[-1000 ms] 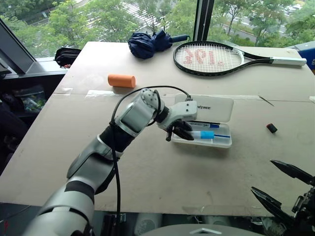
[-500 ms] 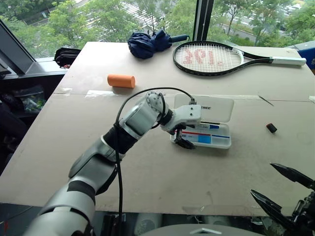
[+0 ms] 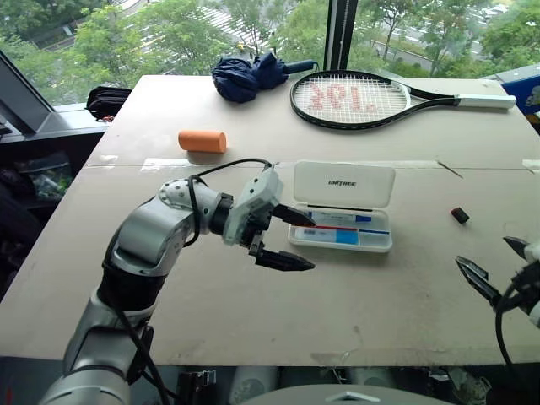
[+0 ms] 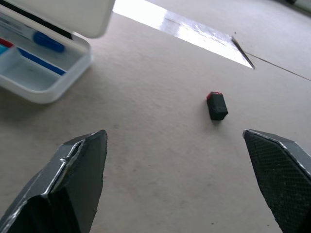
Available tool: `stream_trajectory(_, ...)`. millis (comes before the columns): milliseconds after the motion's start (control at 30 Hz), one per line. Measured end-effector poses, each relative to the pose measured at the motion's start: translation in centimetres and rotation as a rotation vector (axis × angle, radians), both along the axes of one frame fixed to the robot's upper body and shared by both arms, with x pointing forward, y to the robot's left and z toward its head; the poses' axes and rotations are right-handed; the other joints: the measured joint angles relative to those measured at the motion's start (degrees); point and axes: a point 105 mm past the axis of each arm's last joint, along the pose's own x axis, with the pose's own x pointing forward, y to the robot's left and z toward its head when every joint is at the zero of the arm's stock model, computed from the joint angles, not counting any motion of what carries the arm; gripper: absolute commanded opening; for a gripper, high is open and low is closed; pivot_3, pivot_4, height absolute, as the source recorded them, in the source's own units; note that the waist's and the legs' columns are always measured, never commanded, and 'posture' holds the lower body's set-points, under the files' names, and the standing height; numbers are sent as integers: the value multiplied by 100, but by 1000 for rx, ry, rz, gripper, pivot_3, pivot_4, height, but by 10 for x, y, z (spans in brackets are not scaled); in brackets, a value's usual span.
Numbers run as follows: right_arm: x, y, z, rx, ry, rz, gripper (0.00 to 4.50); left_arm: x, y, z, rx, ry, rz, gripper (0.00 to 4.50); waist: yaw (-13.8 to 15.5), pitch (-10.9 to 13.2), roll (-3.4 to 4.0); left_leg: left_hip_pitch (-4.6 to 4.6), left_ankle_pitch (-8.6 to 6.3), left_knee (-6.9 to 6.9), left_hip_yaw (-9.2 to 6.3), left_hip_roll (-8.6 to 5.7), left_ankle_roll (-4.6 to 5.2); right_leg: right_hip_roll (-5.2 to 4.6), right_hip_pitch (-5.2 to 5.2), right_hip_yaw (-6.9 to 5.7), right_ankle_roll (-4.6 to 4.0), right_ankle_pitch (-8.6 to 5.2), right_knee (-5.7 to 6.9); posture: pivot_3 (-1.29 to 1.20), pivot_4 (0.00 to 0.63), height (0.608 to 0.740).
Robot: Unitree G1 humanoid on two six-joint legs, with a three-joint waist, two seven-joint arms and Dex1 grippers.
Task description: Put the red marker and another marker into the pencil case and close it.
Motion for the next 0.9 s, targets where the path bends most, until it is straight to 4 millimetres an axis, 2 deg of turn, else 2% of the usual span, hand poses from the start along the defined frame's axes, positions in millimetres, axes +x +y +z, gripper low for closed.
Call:
stream_trajectory(100,39,-9,10,33,30,-35,4500,-1,-5,0,-40,-8,49,4451,11,2,0,-1,-1,1,13,-6,2,0,1,12,9,5,-5,0,150,730)
stream_trajectory(167,51,-15,11,32,66,-62,4500,-2,-7,-1,-52,-13,65,4451,33,0,-4,-4,-1,2,4,-8,2,0,0,2,10,6,-5,0,150,730)
stream_trajectory(300,75,-28,-13,-35,271,-102,4500,-3,-10,-3,-77,-26,113,4451,6,1,-4,-11,-3,-8,5,-7,5,3,-10,-1,12,5,-10,0,150,730)
stream_trajectory(433,90,-39,-30,-52,377,-124,4500,-10,-9,-6,-87,-44,127,4451,-17,3,1,-6,-3,-14,10,-5,5,6,-15,4,11,5,-8,0,150,730)
stream_trajectory(567,103,-48,-32,-52,406,-119,2840,-15,-2,-15,-89,-34,149,4500,-68,3,1,-1,-3,-13,15,-2,6,5,-12,8,11,6,-6,0,150,730)
stream_trajectory(600,105,-48,-32,-47,409,-111,2184,-15,-2,-16,-89,-35,151,4500,-64,3,1,-2,-3,-13,14,-2,6,5,-11,7,11,6,-6,0,150,730)
stream_trajectory(633,106,-47,-33,-41,415,-99,1853,-16,-2,-16,-90,-40,151,4500,-63,3,1,-2,-3,-12,14,-2,6,5,-10,6,12,6,-7,0,150,730)
stream_trajectory(733,111,-44,-34,-22,411,-63,365,-15,-1,-15,-95,-61,161,4500,-76,2,-1,-2,-3,-10,16,-2,6,3,-10,10,12,6,-7,0,150,730)
stream_trajectory(767,112,-43,-33,-22,408,-54,54,-16,-1,-15,-96,-68,162,4500,-80,2,-1,-1,-3,-11,16,-2,6,3,-10,10,12,6,-7,0,150,730)
stream_trajectory(900,107,-39,-34,-36,411,17,54,-13,-10,-12,-106,-80,180,4500,-52,2,-1,-5,-3,-9,7,-2,6,3,-10,2,13,7,-7,0,150,730)
